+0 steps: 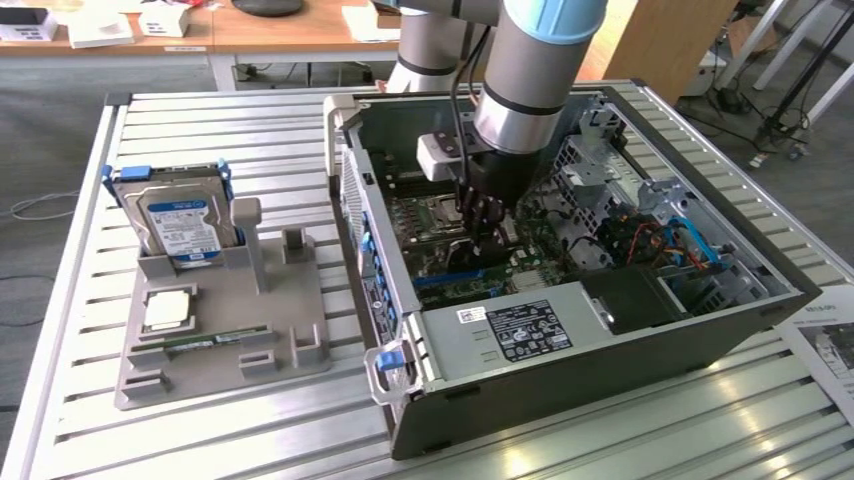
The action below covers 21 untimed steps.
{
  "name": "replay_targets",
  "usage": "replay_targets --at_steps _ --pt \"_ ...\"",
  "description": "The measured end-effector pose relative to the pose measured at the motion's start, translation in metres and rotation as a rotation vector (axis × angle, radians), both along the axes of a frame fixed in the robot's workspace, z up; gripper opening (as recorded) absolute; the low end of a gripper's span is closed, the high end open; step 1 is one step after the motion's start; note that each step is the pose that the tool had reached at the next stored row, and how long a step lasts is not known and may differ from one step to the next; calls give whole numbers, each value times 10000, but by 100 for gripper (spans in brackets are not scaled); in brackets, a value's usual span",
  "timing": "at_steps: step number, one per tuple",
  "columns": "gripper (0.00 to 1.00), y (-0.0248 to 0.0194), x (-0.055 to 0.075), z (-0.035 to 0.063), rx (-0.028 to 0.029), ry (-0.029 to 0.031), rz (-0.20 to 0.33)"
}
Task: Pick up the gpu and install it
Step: 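Insert the gpu into the slot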
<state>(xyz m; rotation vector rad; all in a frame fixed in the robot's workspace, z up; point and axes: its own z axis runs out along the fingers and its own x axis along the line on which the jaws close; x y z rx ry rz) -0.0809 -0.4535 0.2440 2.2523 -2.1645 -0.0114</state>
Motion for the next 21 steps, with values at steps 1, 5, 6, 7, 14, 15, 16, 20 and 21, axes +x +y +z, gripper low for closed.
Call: replay_targets --at_steps 1,5,6,7,14,15,16,20,21 --pt "27 0 0 0 0 0 0" --pt "27 0 0 0 -1 0 -1" --pt "27 0 0 0 0 -1 0" --pt "27 0 0 0 0 0 -1" --pt "27 0 0 1 0 0 0" --pt "27 0 0 1 0 0 -1" --pt "27 3 -2 2 -3 -1 -2" --pt "27 5 -8 2 -2 -18 0" --pt "27 5 -11 2 -2 -23 -1"
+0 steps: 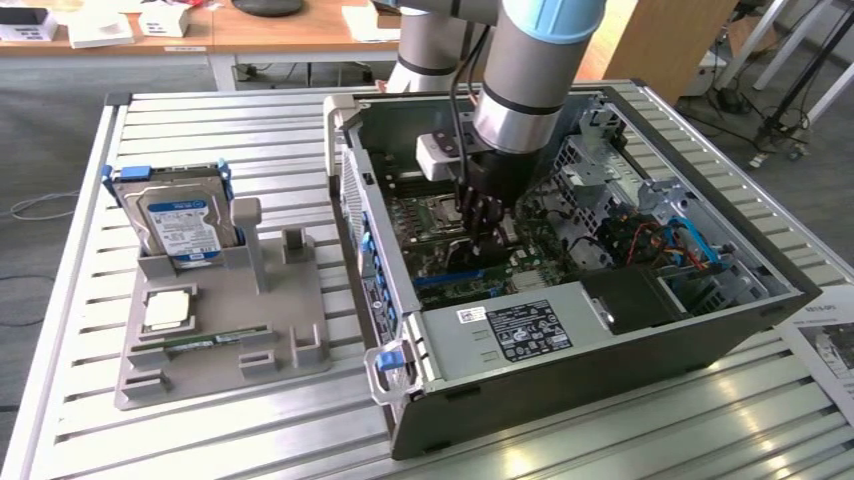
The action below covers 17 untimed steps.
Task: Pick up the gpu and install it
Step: 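Insert the gpu into the slot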
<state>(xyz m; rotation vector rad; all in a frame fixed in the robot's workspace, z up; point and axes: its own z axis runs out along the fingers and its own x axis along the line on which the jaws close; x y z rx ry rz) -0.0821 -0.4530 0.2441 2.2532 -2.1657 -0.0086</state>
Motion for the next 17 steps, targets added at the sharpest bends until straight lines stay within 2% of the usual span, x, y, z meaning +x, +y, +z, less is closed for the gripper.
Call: replay_targets --at_steps 5,17 --pt "27 0 -14 -1 2 -41 3" --pt "27 -8 -18 -1 2 -45 2"
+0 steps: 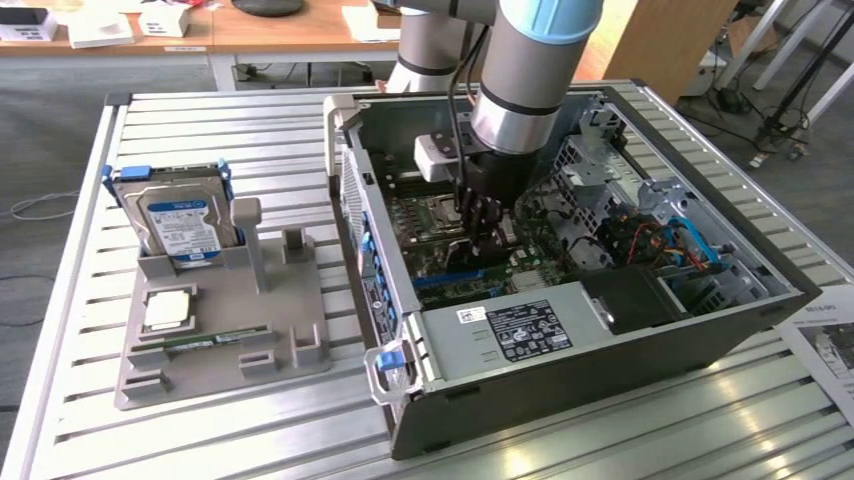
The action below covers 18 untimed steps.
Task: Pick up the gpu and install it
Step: 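Insert the gpu into the slot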
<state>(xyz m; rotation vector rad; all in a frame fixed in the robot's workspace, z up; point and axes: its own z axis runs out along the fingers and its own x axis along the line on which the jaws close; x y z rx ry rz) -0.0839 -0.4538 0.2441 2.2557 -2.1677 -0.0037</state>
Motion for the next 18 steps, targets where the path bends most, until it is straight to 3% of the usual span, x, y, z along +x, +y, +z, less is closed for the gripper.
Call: replay_targets --at_steps 18 --pt "27 1 -31 6 14 -24 -1"
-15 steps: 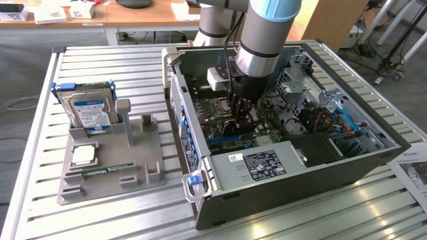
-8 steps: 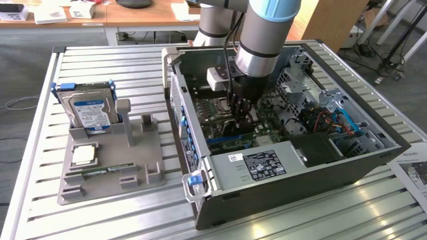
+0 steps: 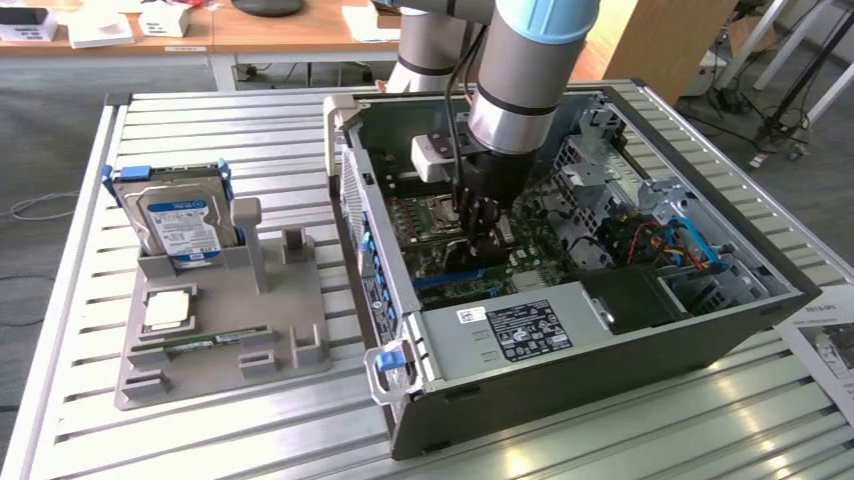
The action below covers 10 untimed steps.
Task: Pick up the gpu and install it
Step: 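Insert the gpu into the slot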
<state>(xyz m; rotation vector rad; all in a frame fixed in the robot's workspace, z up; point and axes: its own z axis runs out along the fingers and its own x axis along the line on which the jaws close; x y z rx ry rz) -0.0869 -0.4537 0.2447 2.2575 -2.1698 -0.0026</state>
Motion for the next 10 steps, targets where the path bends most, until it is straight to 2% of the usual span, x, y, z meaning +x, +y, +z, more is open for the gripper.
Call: replay_targets --at_steps 5,9,10 --pt "27 3 -10 2 14 0 -2" --pt "27 4 -31 2 74 -3 0" --pt "27 4 -32 2 73 -6 0"
